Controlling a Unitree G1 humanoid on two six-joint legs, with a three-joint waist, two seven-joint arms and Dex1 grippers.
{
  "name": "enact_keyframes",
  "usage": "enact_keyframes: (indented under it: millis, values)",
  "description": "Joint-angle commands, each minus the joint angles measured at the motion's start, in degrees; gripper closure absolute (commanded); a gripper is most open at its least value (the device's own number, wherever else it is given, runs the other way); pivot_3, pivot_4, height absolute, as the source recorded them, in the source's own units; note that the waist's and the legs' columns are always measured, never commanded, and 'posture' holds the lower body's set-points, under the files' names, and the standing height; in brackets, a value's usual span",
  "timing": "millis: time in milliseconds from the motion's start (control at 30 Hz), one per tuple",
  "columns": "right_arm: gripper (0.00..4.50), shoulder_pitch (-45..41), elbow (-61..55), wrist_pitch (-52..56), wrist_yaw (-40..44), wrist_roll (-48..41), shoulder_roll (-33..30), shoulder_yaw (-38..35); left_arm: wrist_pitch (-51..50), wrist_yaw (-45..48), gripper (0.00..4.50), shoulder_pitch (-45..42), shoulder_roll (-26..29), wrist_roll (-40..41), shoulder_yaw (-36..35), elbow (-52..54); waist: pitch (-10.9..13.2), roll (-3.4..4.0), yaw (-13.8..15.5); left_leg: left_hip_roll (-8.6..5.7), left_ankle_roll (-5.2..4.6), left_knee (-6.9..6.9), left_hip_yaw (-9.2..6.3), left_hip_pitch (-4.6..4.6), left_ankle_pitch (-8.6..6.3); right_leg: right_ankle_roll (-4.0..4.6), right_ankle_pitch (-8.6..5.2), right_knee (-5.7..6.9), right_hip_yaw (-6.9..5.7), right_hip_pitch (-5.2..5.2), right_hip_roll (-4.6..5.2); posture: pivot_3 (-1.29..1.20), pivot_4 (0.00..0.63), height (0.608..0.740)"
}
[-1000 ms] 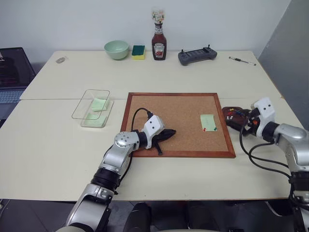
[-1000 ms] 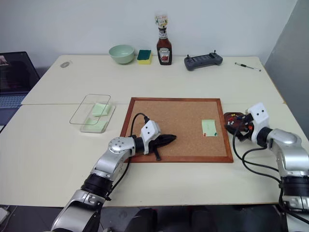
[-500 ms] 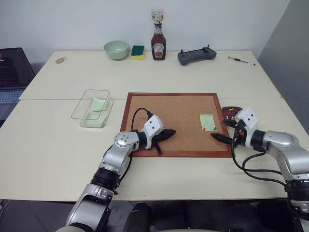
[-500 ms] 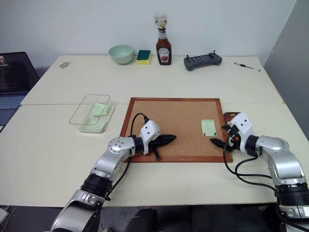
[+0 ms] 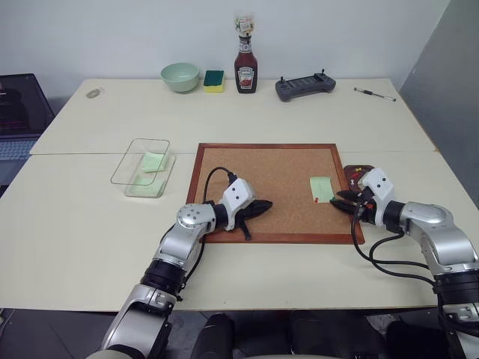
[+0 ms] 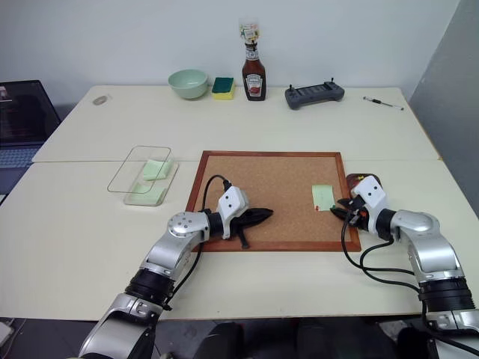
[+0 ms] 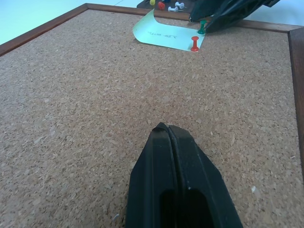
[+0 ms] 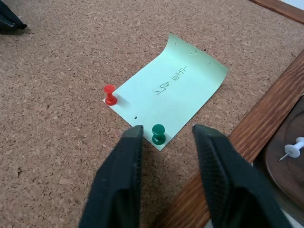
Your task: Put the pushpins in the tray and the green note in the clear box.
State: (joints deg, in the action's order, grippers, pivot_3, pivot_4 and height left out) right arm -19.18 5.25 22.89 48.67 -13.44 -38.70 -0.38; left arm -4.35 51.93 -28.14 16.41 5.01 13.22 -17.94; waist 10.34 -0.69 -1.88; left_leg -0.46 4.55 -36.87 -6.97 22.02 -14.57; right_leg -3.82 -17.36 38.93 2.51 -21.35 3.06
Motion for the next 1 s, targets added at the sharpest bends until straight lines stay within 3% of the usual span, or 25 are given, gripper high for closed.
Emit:
enact_keyframes:
  millis: [33, 133, 1000]
  values:
    - [3.84, -1.03, -1.28, -1.1, 0.6, -0.22, -0.22, -0.65, 0.06, 0.36, 4.5, 0.84, -0.01, -0.78, 1.31, -0.3, 0.0, 0.0, 0.0, 0.0, 0.0, 0.0, 0.0, 0.0, 0.0, 0.0, 0.0, 0.0, 0.0, 0.0, 0.0, 0.0, 0.15, 0.74]
    - [4.41, -0.97, -1.74, -0.88, 0.86, -0.69, -0.21, -1.02, 0.07, 0.38, 4.5, 0.83, 0.0, -0.81, 1.34, -0.35, 0.0, 0.0, -0.01, 0.0, 0.0, 0.0, 0.0, 0.0, 0.0, 0.0, 0.0, 0.0, 0.01, 0.0, 0.0, 0.0, 0.15, 0.74]
    - [4.41, -0.52, -6.66, 1.77, -2.1, -5.98, 0.34, -7.57, 0.39, 0.64, 4.5, 1.38, 0.48, -1.3, 1.73, -0.45, 0.0, 0.0, -0.03, 0.0, 0.0, 0.01, 0.0, -0.01, 0.0, 0.0, 0.0, -0.01, 0.0, 0.0, 0.0, 0.0, 0.15, 0.74]
